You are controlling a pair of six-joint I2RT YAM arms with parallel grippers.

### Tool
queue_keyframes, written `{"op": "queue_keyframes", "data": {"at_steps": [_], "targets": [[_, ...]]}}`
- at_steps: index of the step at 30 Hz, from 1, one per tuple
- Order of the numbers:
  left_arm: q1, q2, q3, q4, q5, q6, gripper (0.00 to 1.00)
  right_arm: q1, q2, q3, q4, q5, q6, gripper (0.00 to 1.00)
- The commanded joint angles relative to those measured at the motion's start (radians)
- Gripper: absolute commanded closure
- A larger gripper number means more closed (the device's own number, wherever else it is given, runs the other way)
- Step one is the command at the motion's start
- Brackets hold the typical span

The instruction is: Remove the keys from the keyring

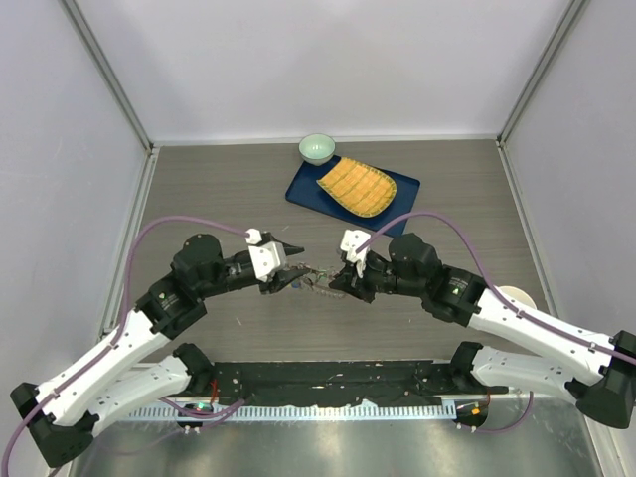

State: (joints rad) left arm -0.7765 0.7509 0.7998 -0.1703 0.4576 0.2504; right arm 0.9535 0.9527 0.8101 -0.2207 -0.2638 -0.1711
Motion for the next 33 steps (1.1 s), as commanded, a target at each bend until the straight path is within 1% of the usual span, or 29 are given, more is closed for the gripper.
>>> {"op": "queue_keyframes", "data": {"at_steps": [1, 7, 14, 31, 33], "targets": [[-0.035, 0.024, 0.007, 0.045, -0.069, 0.157, 0.55, 0.001, -0.003, 0.064, 0.107, 0.021, 0.048, 0.99], [-0.049, 0.036, 0.021, 0.023, -0.019, 0.199, 0.56, 0.002, 0.001, 0.067, 0.098, 0.032, 0.041, 0.99], [-0.079, 0.051, 0.009, 0.009, -0.007, 0.204, 0.57, 0.002, 0.003, 0.058, 0.113, 0.035, 0.045, 0.99], [-0.116, 0.125, 0.026, 0.017, -0.073, 0.250, 0.59, 0.002, 0.009, 0.064, 0.116, 0.041, 0.059, 0.99], [-0.118, 0.131, 0.029, 0.018, -0.083, 0.251, 0.61, 0.002, 0.009, 0.064, 0.116, 0.041, 0.058, 0.99]]}}
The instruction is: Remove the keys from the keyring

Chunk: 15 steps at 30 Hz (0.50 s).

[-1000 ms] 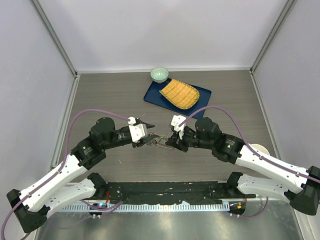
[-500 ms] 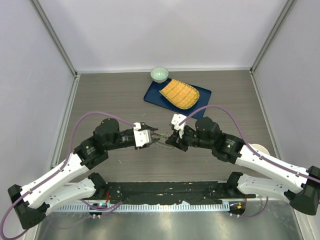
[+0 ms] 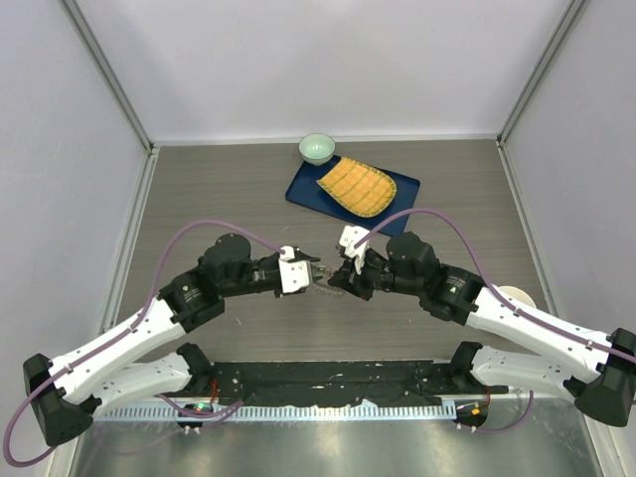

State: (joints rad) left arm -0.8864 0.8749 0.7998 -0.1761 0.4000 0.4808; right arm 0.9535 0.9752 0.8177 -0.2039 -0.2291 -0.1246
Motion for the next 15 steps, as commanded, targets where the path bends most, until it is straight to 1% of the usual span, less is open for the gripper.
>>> {"op": "queue_keyframes", "data": {"at_steps": [1, 3, 6, 7, 11, 12, 15], "targets": [[-0.009, 0.010, 0.030, 0.023, -0.030, 0.024, 0.62, 0.002, -0.013, 0.055, 0.101, 0.005, 0.010, 0.99], [-0.009, 0.013, 0.032, 0.023, -0.033, 0.027, 0.64, 0.002, -0.012, 0.054, 0.103, 0.001, 0.008, 0.99], [-0.009, 0.021, 0.036, 0.021, -0.035, 0.027, 0.72, 0.002, -0.007, 0.051, 0.101, 0.000, 0.006, 0.99], [-0.009, 0.024, 0.038, 0.020, -0.035, 0.025, 0.79, 0.002, -0.007, 0.049, 0.101, 0.001, 0.006, 0.99], [-0.009, 0.027, 0.044, -0.002, -0.041, 0.021, 0.93, 0.002, -0.015, 0.046, 0.101, 0.001, 0.000, 0.99], [-0.009, 0.024, 0.044, -0.003, -0.043, 0.019, 0.99, 0.002, -0.015, 0.043, 0.100, 0.001, -0.001, 0.99], [-0.011, 0.019, 0.039, -0.006, -0.047, 0.004, 1.00, 0.002, -0.018, 0.038, 0.098, 0.010, -0.004, 0.99]]}}
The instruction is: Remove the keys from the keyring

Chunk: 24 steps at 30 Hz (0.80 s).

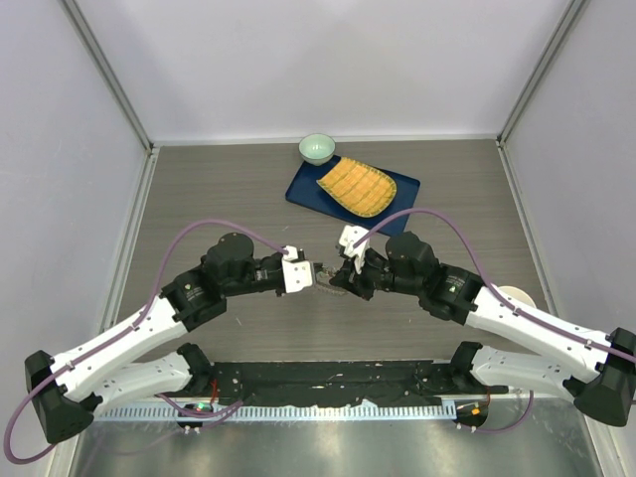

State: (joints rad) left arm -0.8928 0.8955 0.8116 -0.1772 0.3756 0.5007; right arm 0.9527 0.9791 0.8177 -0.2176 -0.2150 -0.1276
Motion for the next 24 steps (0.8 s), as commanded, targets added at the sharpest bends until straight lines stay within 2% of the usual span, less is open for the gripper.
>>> {"op": "queue_keyframes", "data": {"at_steps": [1, 5, 10, 14, 17, 21, 24], "targets": [[-0.003, -0.001, 0.029, -0.008, -0.024, -0.021, 1.00, 0.003, -0.023, 0.038, 0.115, -0.006, 0.000, 0.99], [-0.003, 0.002, 0.024, 0.031, -0.082, -0.091, 1.00, 0.003, -0.028, 0.025, 0.145, 0.002, 0.014, 0.99], [-0.003, -0.004, -0.012, 0.171, -0.170, -0.270, 1.00, 0.001, -0.034, -0.011, 0.194, 0.057, 0.039, 0.99], [-0.003, 0.025, 0.007, 0.171, -0.263, -0.402, 1.00, 0.003, -0.036, -0.015, 0.207, 0.104, 0.025, 0.99], [-0.003, 0.036, 0.006, 0.171, -0.265, -0.441, 1.00, 0.003, -0.039, -0.011, 0.208, 0.149, 0.013, 0.98], [-0.005, 0.007, -0.041, 0.249, -0.283, -0.472, 1.00, 0.003, -0.046, -0.020, 0.212, 0.126, 0.003, 0.72], [-0.001, -0.020, -0.069, 0.311, -0.294, -0.470, 1.00, 0.003, -0.059, -0.031, 0.211, 0.115, 0.009, 0.68]]}}
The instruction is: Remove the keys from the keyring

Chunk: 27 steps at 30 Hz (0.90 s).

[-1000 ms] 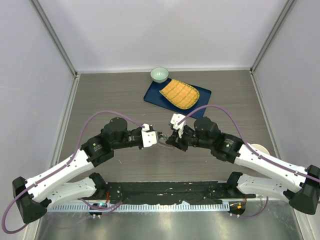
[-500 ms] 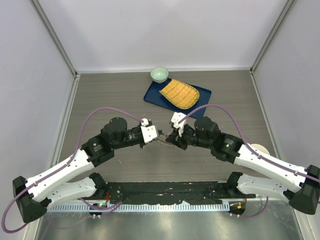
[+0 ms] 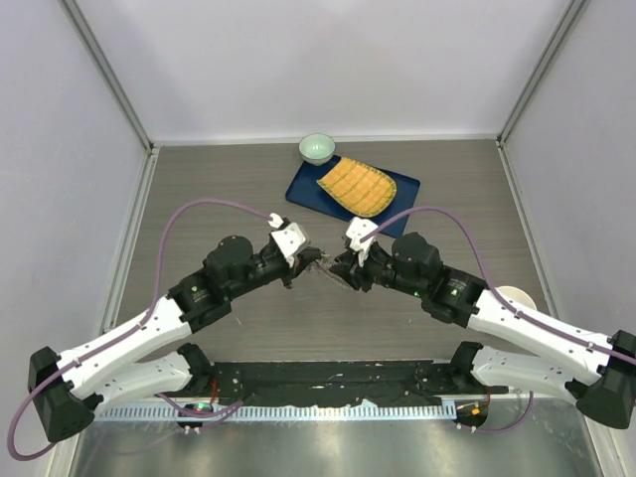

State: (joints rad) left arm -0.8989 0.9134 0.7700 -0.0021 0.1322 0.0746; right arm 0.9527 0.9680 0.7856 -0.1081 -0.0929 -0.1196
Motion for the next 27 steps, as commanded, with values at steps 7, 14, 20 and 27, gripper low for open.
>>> {"op": "queue_keyframes", "data": {"at_steps": [7, 14, 20, 27], "targets": [[0.018, -0.012, -0.020, 0.143, -0.005, -0.052, 1.00, 0.003, -0.089, -0.006, 0.102, -0.030, 0.017, 0.76], [0.025, -0.013, -0.029, 0.157, 0.038, -0.045, 1.00, 0.003, -0.072, -0.012, 0.154, 0.163, 0.037, 0.60], [0.029, -0.024, -0.028, 0.151, 0.053, -0.022, 1.00, -0.080, -0.054, -0.114, 0.321, 0.283, 0.043, 0.55], [0.032, -0.016, -0.009, 0.128, 0.066, -0.002, 1.00, -0.106, -0.078, -0.304, 0.476, 0.003, 0.018, 0.56]]}}
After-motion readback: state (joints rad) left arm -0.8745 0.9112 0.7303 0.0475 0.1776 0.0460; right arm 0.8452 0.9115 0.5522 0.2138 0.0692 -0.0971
